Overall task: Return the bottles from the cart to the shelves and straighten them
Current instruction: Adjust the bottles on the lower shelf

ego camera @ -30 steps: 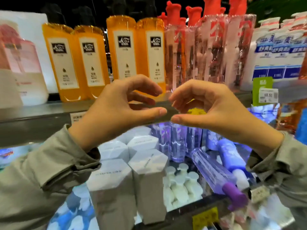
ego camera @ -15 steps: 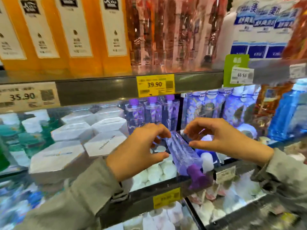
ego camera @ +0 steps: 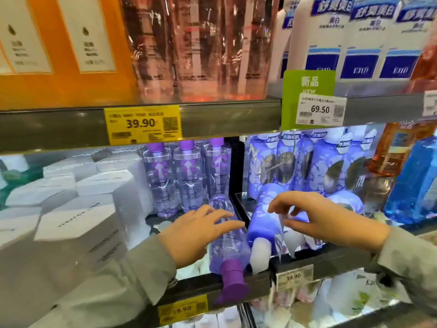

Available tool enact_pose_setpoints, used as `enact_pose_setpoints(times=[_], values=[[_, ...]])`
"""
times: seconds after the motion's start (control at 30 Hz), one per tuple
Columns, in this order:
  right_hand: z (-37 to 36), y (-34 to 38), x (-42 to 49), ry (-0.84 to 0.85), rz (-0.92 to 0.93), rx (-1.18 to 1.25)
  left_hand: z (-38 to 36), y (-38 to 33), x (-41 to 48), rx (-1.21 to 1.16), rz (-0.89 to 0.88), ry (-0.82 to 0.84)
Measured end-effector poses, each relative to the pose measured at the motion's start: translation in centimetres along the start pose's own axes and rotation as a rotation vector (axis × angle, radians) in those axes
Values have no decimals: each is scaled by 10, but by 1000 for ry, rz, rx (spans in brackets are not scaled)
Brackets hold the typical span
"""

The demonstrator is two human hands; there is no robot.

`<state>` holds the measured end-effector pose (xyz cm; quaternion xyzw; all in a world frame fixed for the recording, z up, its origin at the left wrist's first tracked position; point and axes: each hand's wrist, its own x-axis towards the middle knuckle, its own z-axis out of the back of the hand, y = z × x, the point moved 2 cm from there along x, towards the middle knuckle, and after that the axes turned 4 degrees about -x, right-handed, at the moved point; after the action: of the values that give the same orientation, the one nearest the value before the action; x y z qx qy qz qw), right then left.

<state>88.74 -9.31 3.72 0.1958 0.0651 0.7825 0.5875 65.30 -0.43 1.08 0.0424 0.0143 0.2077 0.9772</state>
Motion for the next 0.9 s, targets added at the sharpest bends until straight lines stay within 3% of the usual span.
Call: enact_pose_setpoints(times=[0.47, 0.77, 0.9], values=[[-27, -14, 46, 253, 222, -447, -23, -2, 23, 73, 112, 108], [-35, -18, 53, 426, 186, -624, -27, -8, 25, 91, 210, 53], [-38, -12, 60, 475, 217, -737, -31, -6, 24, 188, 126, -92]])
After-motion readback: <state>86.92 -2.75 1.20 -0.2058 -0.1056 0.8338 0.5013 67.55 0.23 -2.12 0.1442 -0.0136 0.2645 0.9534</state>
